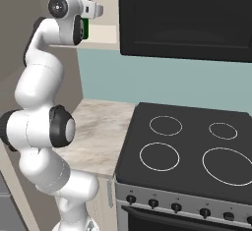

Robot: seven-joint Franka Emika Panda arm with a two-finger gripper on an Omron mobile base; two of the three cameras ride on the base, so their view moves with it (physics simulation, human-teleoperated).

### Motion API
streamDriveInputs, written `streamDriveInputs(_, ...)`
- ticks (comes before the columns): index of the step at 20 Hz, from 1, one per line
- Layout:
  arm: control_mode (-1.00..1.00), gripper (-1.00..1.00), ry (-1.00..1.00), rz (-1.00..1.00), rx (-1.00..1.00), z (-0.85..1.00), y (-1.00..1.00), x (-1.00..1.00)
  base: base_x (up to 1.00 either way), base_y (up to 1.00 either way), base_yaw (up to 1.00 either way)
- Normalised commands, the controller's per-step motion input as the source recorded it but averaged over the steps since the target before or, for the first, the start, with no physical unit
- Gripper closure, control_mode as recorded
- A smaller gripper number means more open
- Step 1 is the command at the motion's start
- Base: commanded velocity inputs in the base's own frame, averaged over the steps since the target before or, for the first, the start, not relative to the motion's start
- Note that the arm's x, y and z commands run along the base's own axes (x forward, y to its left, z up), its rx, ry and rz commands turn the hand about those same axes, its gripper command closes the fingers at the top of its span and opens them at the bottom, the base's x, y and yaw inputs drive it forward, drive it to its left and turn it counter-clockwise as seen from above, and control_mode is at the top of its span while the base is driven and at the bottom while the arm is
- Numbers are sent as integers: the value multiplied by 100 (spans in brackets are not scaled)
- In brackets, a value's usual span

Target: Pick the beer from the counter and place it in the open cabinet.

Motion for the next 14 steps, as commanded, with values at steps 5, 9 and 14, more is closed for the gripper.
streamDriveInputs(5, -100, 100, 0, 0, 0, -18, 15, 20, 0, 0, 0)
streamDriveInputs(9, -100, -100, 0, 0, 0, -19, 18, 17, 0, 0, 0)
streamDriveInputs(14, -100, -100, 0, 0, 0, -17, 14, 15, 0, 0, 0)
